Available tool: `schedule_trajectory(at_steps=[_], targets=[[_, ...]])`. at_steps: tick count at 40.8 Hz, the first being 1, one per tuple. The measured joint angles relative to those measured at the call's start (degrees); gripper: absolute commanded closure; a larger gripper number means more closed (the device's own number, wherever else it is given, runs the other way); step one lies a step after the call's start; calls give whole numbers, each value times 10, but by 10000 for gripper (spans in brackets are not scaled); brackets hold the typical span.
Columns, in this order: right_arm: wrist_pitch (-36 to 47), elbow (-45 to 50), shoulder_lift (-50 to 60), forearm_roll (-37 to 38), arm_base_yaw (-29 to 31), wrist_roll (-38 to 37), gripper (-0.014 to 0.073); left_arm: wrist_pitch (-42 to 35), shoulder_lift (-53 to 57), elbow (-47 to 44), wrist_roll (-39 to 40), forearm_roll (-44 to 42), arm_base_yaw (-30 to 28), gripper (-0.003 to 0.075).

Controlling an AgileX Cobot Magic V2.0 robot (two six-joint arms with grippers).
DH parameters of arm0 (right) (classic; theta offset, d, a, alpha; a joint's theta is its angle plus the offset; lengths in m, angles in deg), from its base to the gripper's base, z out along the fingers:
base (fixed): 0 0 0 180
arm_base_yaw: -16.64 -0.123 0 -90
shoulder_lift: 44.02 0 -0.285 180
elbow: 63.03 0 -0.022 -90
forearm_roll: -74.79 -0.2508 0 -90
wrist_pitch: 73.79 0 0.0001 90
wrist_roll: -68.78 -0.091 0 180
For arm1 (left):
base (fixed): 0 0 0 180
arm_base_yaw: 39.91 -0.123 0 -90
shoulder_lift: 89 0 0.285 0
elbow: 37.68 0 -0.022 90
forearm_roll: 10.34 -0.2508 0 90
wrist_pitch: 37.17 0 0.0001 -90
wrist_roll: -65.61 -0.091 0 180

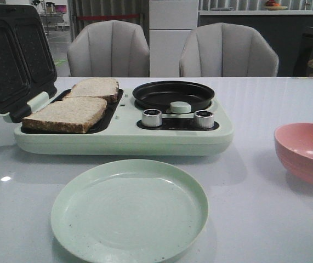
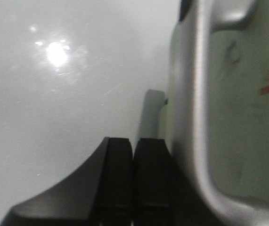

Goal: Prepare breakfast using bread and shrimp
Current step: 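Swing the press lid down over the bread with the left gripper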

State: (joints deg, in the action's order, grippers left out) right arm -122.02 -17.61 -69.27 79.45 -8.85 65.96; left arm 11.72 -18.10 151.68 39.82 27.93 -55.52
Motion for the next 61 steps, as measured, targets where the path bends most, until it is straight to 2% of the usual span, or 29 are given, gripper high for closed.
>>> schedule_trajectory(at_steps=[5, 11, 20, 28, 44, 53, 57, 61], targets=[[0, 0, 0, 0, 0, 0, 150, 18, 0, 1, -64, 91, -1, 620], [0, 0, 0, 0, 0, 0, 150, 64, 0, 2, -103, 158, -1, 620], [0, 0, 0, 0, 0, 0, 150, 96, 16, -23, -128, 171, 29, 620], [0, 0, 0, 0, 0, 0, 150, 57, 77, -103, -162, 172, 109, 620], [0, 0, 0, 0, 0, 0, 150, -69, 238, -237, -164, 47, 338, 618], [0, 0, 0, 0, 0, 0, 150, -120, 340, -305, -31, -86, 445, 618], [0, 0, 0, 0, 0, 0, 150, -132, 391, -335, 31, -143, 473, 618], [0, 0, 0, 0, 0, 0, 150, -134, 445, -367, 66, -164, 486, 619]])
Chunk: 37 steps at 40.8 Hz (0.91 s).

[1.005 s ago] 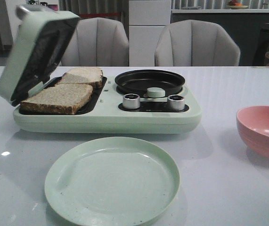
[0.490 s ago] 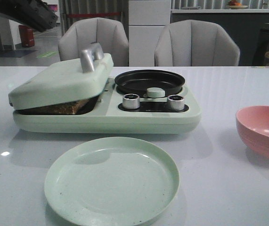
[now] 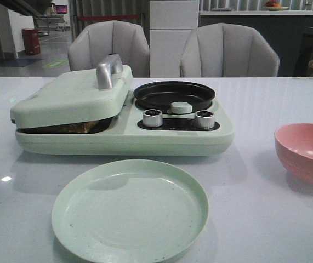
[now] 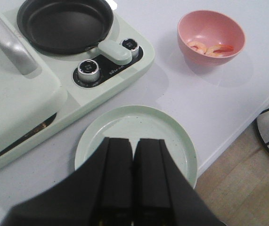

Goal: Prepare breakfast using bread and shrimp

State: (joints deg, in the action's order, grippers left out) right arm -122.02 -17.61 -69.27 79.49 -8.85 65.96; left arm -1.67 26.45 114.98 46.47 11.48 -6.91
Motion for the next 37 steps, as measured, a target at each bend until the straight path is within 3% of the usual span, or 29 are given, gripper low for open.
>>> schedule_trajectory(at_steps=[18, 27, 31, 37], targets=[[33, 0, 0, 0, 0, -3, 150, 3, 212, -107, 16, -8, 1, 619], [20, 0, -43, 60, 0, -101, 150, 3, 224, -108, 17, -8, 1, 619], [-2, 0, -122, 116, 0, -161, 150, 3, 224, -109, 18, -8, 1, 619], [-11, 0, -210, 144, 0, -186, 150, 3, 224, -109, 18, -8, 1, 619]])
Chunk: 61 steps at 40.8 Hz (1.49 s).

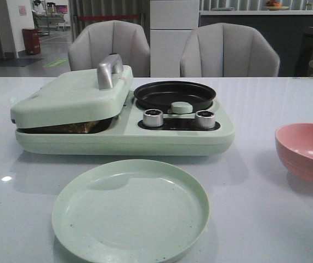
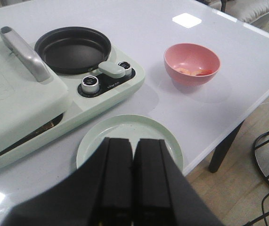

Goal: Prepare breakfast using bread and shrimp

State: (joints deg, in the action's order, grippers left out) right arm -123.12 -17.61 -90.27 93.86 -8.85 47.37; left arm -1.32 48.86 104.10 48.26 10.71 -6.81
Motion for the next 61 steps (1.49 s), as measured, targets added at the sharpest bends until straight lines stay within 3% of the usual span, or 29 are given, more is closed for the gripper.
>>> schedule_trajectory(at_steps=[10, 16, 26, 34, 57, 61], targets=[[-2, -56, -151, 3, 24, -4, 150, 0, 0, 0, 0, 1, 0, 619], [-5, -125, -227, -9, 106, 10, 150, 0, 0, 0, 0, 1, 0, 619], [-8, -223, -338, -164, 258, 166, 150, 0, 0, 0, 0, 1, 0, 619], [10, -264, -412, -233, 331, 250, 150, 5, 0, 0, 0, 2, 0, 619], [116, -274, -586, -295, 338, 270, 150, 11, 0, 0, 0, 19, 0, 619], [123, -275, -603, -298, 338, 279, 207, 11, 0, 0, 0, 20, 0, 619]])
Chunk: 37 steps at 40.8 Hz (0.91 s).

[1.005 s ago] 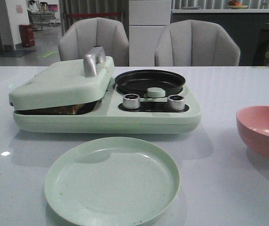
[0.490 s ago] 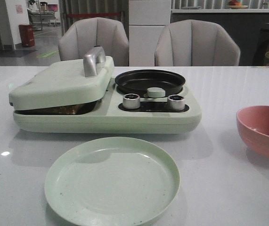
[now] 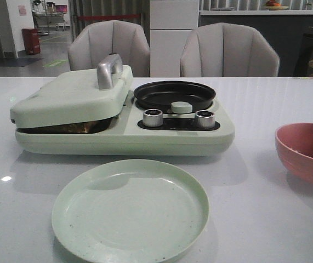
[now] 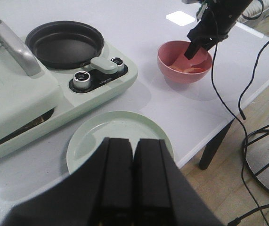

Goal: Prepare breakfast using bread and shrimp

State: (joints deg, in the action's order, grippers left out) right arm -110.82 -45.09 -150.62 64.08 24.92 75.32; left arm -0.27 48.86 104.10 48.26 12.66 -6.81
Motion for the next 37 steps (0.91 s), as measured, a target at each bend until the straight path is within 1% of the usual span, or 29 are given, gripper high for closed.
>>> schedule_trajectory(at_steps=[1, 4, 7, 14, 19, 24, 27, 32, 37], targets=[[3, 0, -3, 0, 0, 1, 233, 0, 0, 0, 0, 1, 0, 619], [8, 0, -4, 0, 0, 4, 348, 0, 0, 0, 0, 1, 0, 619], [14, 0, -4, 0, 0, 5, 431, 1, 0, 0, 0, 1, 0, 619], [24, -1, -4, -3, 0, 6, 553, 1, 0, 0, 0, 1, 0, 619], [26, -1, 12, -1, -2, 6, 557, 1, 0, 0, 0, 2, 0, 619], [37, -6, 56, 21, -18, 6, 554, 1, 0, 0, 0, 2, 0, 619], [38, -23, 87, 49, -38, 6, 548, 1, 0, 0, 0, 2, 0, 619], [35, -73, 118, 113, -88, -1, 547, 1, 0, 0, 0, 2, 0, 619], [16, -141, 123, 196, -145, -48, 547, 2, 0, 0, 0, 2, 0, 619]])
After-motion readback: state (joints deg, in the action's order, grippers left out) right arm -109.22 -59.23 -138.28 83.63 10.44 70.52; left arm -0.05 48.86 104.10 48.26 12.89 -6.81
